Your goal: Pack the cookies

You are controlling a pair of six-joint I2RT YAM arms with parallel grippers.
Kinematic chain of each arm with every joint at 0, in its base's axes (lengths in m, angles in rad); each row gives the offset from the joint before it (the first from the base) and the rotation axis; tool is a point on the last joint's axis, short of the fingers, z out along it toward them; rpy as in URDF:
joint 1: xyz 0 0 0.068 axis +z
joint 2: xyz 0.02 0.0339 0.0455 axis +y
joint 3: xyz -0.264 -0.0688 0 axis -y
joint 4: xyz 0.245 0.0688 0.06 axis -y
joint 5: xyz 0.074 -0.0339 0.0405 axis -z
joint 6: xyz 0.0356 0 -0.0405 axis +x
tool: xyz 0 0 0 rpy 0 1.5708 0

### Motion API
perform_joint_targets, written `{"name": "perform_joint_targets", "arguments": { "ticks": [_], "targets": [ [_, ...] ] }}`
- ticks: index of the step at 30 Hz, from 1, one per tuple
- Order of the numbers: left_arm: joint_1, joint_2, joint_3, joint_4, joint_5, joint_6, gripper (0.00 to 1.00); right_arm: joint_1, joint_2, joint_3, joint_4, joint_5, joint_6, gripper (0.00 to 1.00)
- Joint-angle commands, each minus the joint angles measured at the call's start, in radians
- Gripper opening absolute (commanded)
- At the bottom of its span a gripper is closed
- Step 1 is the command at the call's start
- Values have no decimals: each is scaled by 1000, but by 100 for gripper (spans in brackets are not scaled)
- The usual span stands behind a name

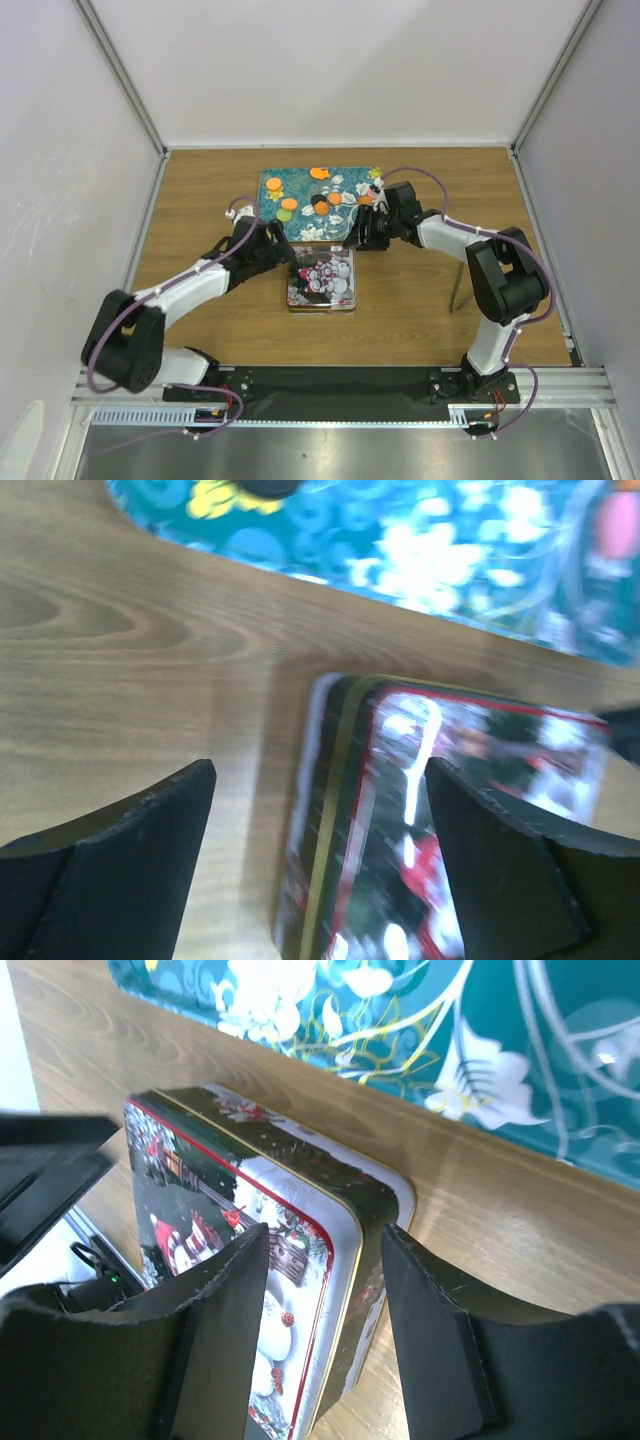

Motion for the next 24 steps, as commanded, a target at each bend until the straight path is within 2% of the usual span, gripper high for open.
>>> {"name": "perform_joint_targets", "arguments": {
  "ticks": [1,8,14,17,20,23,24],
  "targets": [
    [16,91,-35,125,-18,-51,91,29,24,41,-49,10,-34,54],
    [28,165,-104,202,-13,-94,87,46,33,18,-42,32,-31,53],
    [27,96,-95,170,-22,-57,86,38,-13,33,-68,49,-31,53],
    [27,18,-49,106,-21,-34,90,17,-63,56,-88,50,-30,54],
    [25,-74,22,23,-19,3,93,-9,-154,71,-112,65,-28,60],
    [21,-180,98,-69,10,64,96,-37,-282,61,-132,88,-27,71],
    [19,-214,114,-115,24,84,97,-42,-318,53,-146,99,-31,99]
  ]
}}
